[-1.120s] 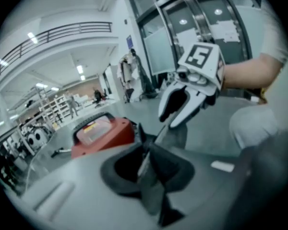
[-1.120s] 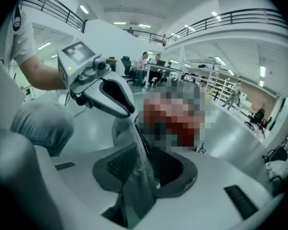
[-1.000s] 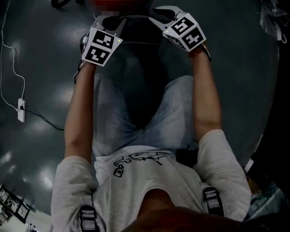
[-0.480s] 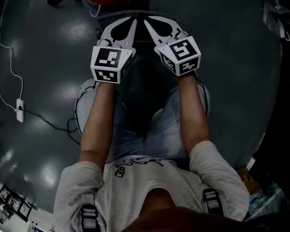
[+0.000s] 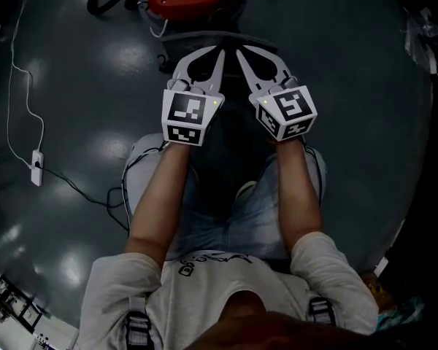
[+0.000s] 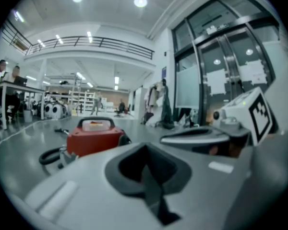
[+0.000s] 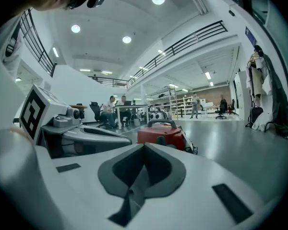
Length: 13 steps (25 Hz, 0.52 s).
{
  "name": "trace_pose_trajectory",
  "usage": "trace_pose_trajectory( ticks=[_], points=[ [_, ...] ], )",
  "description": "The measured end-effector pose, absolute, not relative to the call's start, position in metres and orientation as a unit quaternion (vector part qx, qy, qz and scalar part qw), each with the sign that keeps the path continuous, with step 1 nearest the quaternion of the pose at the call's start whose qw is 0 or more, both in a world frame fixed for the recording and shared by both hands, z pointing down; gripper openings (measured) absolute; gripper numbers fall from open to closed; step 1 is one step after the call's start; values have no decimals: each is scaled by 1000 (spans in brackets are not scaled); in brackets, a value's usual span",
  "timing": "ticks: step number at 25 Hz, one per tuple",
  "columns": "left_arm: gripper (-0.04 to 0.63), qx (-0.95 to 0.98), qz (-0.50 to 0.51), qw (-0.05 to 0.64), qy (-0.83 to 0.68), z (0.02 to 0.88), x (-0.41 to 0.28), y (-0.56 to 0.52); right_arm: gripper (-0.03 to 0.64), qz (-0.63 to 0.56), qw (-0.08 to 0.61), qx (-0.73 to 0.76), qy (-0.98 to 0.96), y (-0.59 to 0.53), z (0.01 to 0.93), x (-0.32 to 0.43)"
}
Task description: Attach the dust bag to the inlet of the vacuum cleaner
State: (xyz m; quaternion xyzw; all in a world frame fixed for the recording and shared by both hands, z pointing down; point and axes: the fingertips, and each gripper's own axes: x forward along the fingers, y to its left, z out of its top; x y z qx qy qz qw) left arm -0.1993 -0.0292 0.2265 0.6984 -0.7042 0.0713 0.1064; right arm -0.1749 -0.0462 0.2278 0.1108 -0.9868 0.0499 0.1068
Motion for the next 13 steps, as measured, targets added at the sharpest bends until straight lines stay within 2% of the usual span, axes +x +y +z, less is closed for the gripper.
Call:
trace_pose_trajectory(
  ticks=[13],
  points=[
    [3, 691, 69, 112, -710, 233, -202, -38, 11, 56, 96, 104, -988, -54, 231, -175]
  ],
)
